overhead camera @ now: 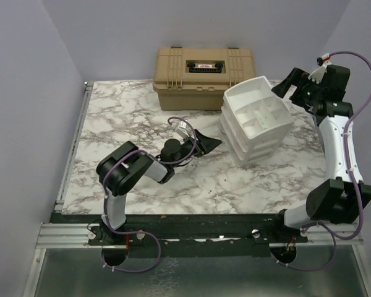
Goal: Organize the makeup
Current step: Close the drawer in the storage box, then reset both arms
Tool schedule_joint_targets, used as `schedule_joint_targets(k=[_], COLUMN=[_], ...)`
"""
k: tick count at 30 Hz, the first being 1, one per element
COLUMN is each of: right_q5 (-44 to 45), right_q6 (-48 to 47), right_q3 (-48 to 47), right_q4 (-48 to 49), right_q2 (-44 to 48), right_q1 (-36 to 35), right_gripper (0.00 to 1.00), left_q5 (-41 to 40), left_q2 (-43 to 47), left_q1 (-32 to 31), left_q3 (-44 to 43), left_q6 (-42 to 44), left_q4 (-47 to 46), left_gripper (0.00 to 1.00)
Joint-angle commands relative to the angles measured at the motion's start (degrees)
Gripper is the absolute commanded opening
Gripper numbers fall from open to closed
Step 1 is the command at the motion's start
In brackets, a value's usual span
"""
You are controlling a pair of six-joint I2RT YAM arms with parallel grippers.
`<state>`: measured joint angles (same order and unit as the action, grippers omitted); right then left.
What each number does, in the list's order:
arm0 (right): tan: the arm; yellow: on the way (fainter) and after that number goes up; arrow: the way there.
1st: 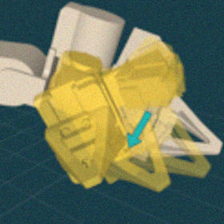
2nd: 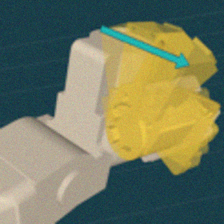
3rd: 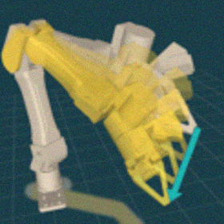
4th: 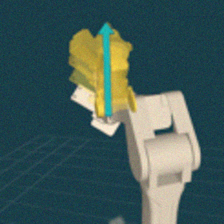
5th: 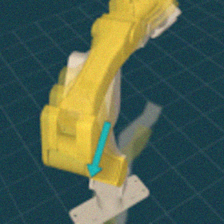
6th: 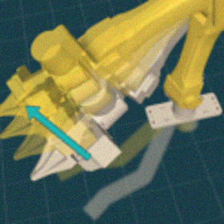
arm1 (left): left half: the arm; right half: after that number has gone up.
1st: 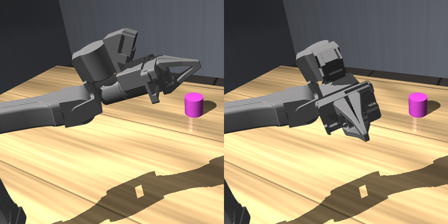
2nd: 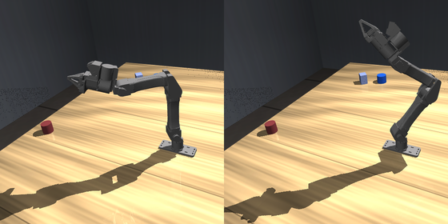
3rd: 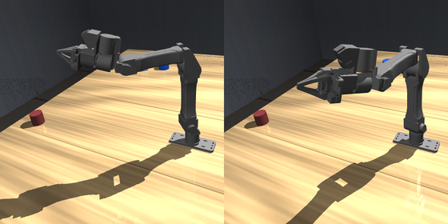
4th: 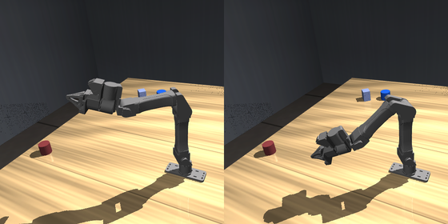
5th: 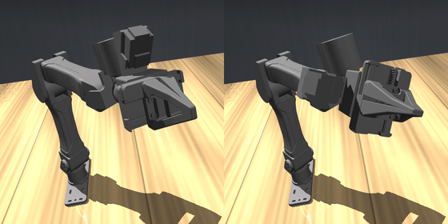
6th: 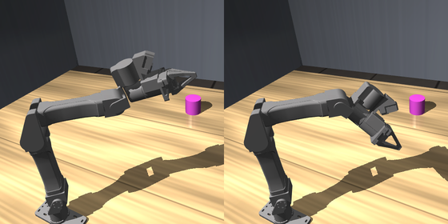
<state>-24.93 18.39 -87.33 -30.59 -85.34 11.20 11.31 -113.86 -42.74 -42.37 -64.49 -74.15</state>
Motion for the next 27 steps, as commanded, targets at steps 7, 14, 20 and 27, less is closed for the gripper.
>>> schedule_joint_targets(k=[7,14,20,27], right_q5=[12.1,3.1,-1.65,1.13], right_q6=[-0.59,0.19,4.42,3.07], right_q3=[14.05,16.19,22.37,22.38], right_q4=[12.0,11.21,15.13,12.03], right_q2=[17.36,23.74,29.23,30.32], right_q1=[-0.13,-0.1,-0.12,-0.13], right_gripper=[0.99,0.98,0.99,1.0], left_q5=[-12.7,-31.79,-47.28,-53.23], left_q2=[25.98,39.39,49.25,61.71], left_q1=[2.01,3.02,3.34,3.33], left_q3=[-0.12,-10.71,-17.17,-17.75], left_q6=[22.72,30.75,35.06,40.61], left_q4=[42.46,74.65,88.12,90.79], left_gripper=[0.9,0.99,0.99,0.99])
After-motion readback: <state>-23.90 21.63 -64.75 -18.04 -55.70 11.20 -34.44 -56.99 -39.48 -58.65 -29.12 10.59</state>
